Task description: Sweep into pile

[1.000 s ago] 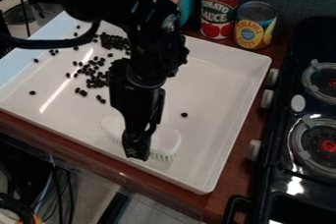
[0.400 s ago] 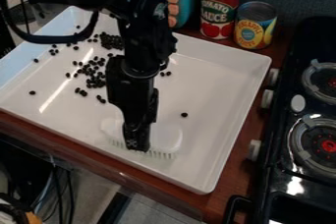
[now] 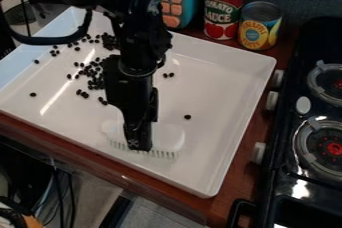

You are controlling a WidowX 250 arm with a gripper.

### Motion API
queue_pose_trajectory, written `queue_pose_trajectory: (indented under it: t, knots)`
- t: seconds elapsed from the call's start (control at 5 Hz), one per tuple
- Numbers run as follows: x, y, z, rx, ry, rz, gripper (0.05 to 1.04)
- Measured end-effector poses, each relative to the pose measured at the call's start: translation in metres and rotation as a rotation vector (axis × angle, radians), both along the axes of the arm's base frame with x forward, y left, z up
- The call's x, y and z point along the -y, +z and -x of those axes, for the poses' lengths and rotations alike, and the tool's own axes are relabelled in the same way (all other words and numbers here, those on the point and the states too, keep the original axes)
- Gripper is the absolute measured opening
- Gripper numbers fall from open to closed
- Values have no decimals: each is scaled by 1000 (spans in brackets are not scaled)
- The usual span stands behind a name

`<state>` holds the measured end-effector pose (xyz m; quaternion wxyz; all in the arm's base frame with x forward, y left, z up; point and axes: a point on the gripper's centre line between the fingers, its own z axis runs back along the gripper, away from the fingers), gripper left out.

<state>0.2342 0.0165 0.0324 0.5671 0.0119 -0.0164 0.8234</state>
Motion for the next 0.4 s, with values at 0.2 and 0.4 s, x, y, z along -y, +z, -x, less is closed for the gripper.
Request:
queue_pose_trajectory:
  t: [0.2, 0.4]
  knots:
    - [-19, 5, 0, -45, -53, -10, 719]
    - [-50, 13, -6, -26, -49, -15, 719]
